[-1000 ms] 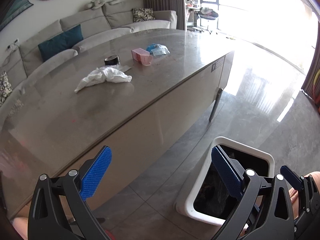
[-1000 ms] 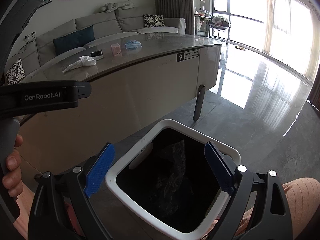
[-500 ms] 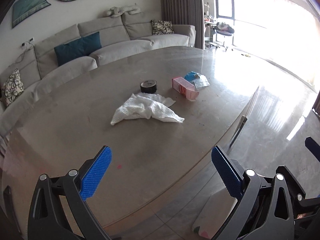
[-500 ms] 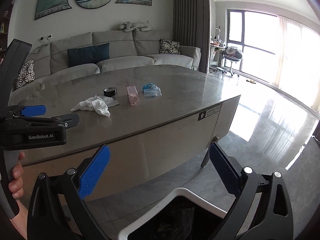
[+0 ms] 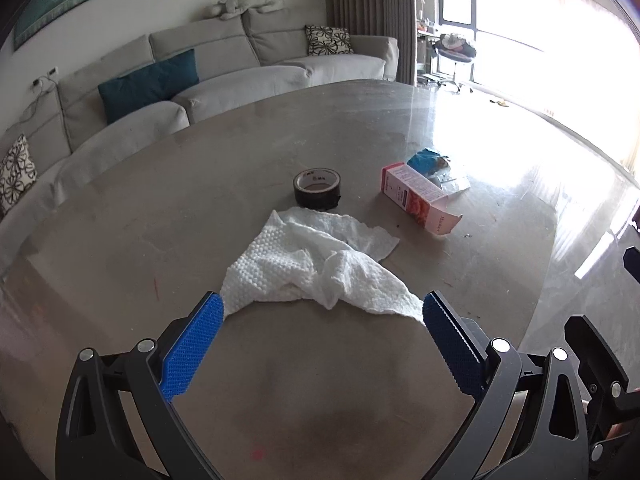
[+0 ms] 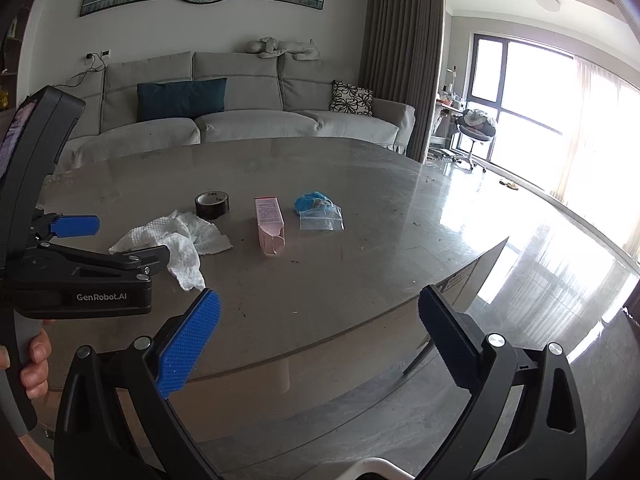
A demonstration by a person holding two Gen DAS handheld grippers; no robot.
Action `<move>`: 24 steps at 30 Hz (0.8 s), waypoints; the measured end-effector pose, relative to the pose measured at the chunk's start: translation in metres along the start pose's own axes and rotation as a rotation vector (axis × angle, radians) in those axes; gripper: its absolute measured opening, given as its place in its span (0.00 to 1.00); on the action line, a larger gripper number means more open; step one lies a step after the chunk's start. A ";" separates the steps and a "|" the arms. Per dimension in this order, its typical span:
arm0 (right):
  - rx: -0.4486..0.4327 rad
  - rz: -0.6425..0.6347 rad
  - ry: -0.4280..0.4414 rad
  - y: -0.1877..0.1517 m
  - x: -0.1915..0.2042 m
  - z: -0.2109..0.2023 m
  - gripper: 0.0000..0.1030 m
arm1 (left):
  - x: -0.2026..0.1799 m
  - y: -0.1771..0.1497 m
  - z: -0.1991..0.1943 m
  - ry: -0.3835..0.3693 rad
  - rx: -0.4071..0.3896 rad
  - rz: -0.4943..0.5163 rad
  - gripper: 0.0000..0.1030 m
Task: Collect trash
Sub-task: 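Move both tools back toward the table, then grasp the crumpled white tissue with the left gripper and lift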
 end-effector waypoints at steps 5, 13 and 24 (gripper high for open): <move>0.017 -0.009 0.012 0.000 0.009 0.016 0.95 | 0.003 0.002 0.036 0.000 0.068 -0.023 0.95; 0.023 -0.054 0.033 -0.001 0.026 0.026 0.95 | 0.012 -0.006 0.056 -0.061 0.158 -0.099 0.95; 0.009 -0.056 0.035 0.009 0.027 0.025 0.95 | 0.016 0.002 0.058 -0.011 0.124 -0.091 0.59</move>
Point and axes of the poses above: each gripper's, at about its wrist camera, not at the fingertips, and z roughly the way its jaws point, x to its left, y to its top, the point moved 10 cm from there along z, roughly the way its jaws point, and after that the axes turned 9 degrees about -z, right-handed, at the moved point
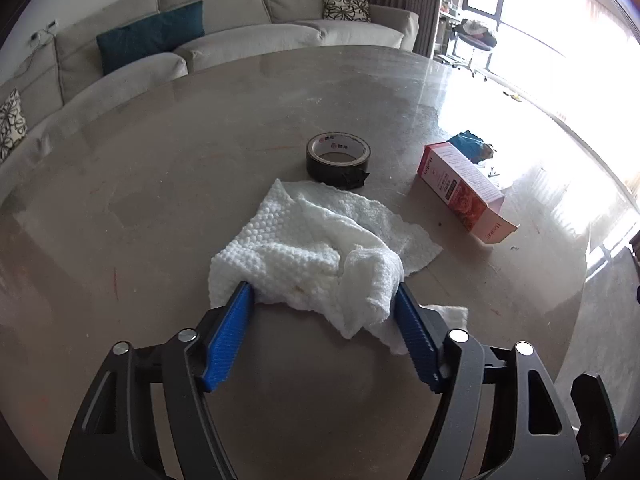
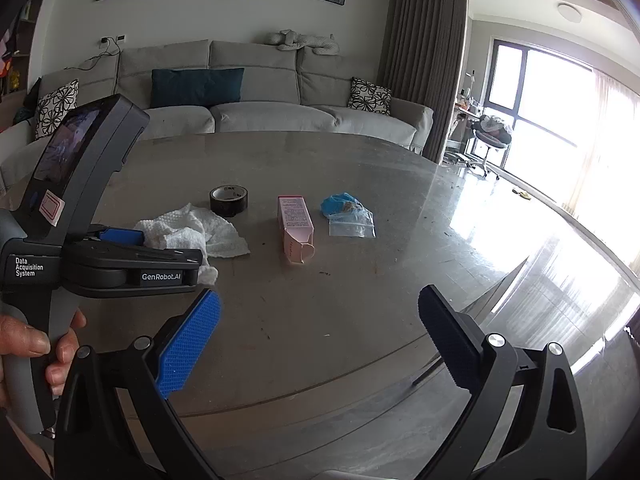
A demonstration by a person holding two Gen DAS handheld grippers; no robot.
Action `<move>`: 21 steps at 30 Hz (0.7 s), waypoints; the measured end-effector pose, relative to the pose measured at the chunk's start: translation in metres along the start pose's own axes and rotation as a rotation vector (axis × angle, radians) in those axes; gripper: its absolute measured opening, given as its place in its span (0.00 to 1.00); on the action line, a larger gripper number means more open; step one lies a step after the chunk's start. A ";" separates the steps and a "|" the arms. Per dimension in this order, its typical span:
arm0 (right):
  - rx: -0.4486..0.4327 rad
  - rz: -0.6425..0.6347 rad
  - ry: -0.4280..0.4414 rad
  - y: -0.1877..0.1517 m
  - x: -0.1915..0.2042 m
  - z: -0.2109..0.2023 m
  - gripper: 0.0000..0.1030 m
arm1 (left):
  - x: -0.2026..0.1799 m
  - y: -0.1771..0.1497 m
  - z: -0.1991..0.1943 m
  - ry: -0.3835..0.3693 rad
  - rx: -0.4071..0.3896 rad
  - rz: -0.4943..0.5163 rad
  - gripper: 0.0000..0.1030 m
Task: Collect trash
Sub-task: 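Grasp the crumpled white tissue with the left gripper and lift, then grasp the pink carton box with the right gripper while left holds the tissue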
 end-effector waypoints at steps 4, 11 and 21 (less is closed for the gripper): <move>-0.003 0.003 -0.001 0.003 0.000 -0.002 0.95 | -0.006 0.001 -0.003 -0.025 -0.008 0.025 0.12; 0.006 -0.009 0.006 0.010 0.002 0.011 0.95 | 0.006 0.007 -0.020 -0.010 -0.025 0.022 0.10; 0.131 -0.005 0.123 0.042 0.015 0.088 0.86 | 0.030 0.031 -0.066 0.146 -0.204 0.118 0.10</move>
Point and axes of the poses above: each gripper's, at about its wrist camera, not at the fingertips, and z roughly the way its jaws point, x to its left, y to its top, the point moved 10 cm from there along z, roughly the way its jaws point, and after that the axes turned 9 degrees about -z, right-handed, at the moved point
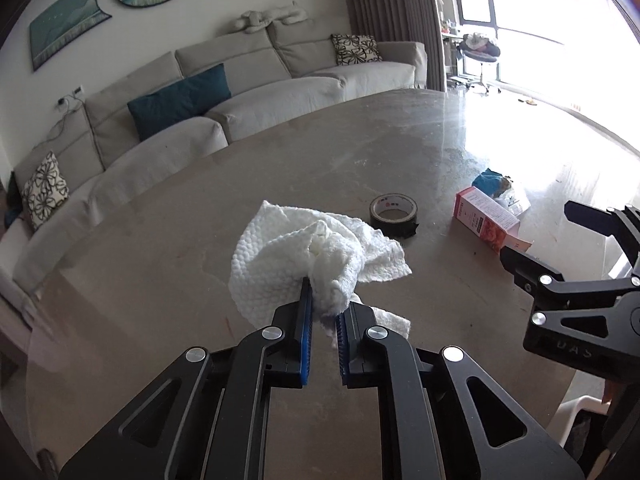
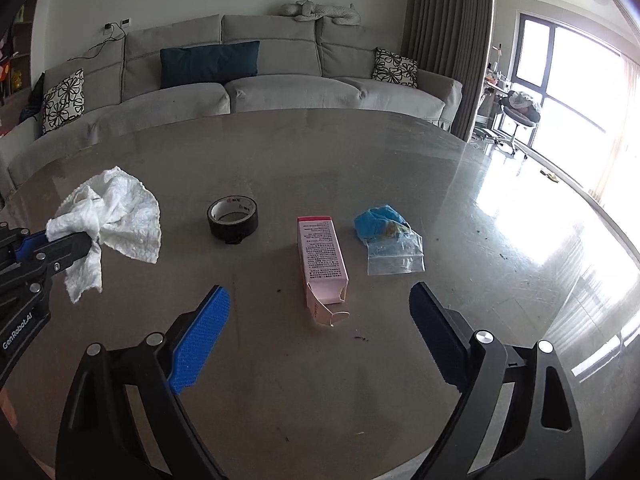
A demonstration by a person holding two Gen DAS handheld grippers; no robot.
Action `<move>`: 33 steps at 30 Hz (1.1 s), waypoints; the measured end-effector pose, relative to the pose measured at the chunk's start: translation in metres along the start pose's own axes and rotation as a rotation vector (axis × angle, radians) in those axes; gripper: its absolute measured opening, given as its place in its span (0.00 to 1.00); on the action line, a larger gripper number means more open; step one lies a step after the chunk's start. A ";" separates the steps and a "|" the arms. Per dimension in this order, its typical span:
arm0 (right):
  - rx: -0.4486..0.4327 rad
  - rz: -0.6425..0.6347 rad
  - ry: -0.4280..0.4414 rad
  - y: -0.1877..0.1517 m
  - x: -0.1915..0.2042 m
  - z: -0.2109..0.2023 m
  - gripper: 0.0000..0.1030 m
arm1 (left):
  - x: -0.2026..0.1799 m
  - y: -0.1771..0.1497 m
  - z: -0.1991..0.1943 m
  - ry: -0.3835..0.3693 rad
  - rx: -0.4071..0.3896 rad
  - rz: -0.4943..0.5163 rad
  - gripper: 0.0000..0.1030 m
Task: Collect trash
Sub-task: 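Grasp the pink carton box with the right gripper while left holds the tissue, then carry tissue and pink box over the bin and open both grippers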
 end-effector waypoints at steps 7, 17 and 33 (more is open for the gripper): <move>0.181 0.011 0.059 -0.002 0.010 0.055 0.29 | 0.013 0.005 -0.001 -0.026 0.012 -0.043 0.10; 0.153 0.020 0.063 -0.004 0.014 0.038 0.28 | 0.018 0.010 -0.003 -0.033 0.003 -0.061 0.10; -0.010 0.078 0.021 -0.048 -0.012 -0.136 0.28 | -0.069 -0.036 -0.066 -0.254 0.007 0.095 0.10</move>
Point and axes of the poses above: each gripper's, at about its wrist camera, not at the fingertips, and z roughly the way its jaws point, x to its left, y to its top, the point moved 10 cm from there along z, roughly the way its jaws point, and after that the axes turned 9 degrees about -z, right-handed, at the moved point
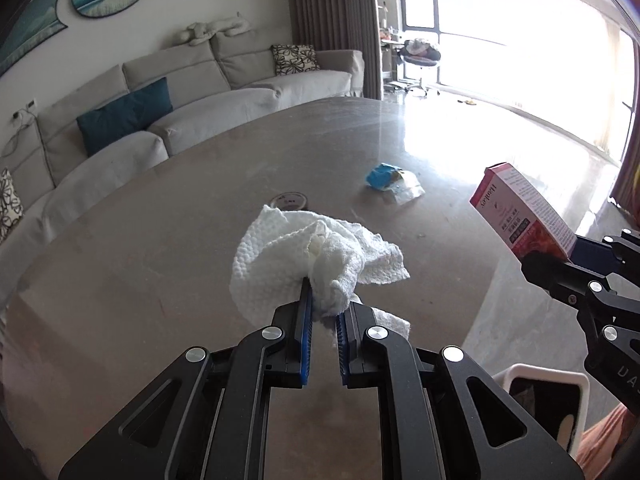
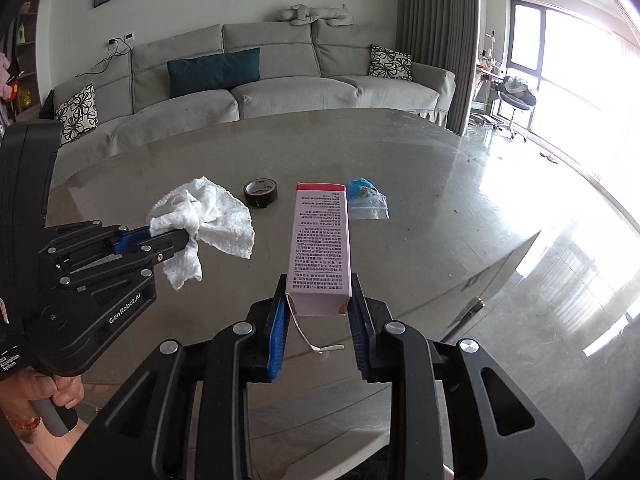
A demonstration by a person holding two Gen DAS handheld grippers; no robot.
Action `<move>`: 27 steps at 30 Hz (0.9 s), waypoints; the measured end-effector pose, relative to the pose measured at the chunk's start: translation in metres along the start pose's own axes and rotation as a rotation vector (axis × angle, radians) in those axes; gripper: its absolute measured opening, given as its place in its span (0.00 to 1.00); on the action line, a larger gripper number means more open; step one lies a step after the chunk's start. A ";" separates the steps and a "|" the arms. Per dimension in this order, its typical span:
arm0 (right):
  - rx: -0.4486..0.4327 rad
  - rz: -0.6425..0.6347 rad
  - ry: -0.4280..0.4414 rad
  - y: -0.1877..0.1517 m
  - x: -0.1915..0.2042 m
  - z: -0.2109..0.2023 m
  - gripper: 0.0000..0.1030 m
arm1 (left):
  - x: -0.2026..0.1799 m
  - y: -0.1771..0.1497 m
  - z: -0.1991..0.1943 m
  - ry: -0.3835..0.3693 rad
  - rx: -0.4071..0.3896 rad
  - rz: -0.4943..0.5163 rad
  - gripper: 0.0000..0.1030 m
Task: Collect trash
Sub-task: 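Carry tissue and pink box over the bin and open both grippers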
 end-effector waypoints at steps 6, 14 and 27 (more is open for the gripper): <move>0.075 0.113 -0.113 -0.081 -0.032 -0.048 0.28 | -0.087 -0.062 -0.030 -0.162 0.045 0.188 0.10; 0.219 0.241 -0.204 -0.180 -0.055 -0.077 0.28 | -0.160 -0.138 -0.039 -0.262 0.118 0.420 0.10; 0.302 0.302 -0.213 -0.233 -0.063 -0.072 0.28 | -0.199 -0.201 -0.016 -0.336 0.297 0.595 0.59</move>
Point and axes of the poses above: each gripper's, at about its wrist camera, not at the fingertips, and z roughly the way its jaws point, x to its left, y to its top, the point moved 10 cm from there along z, roughly the way its jaws point, and after that the axes turned 9 degrees about -z, right-handed, at the moved point
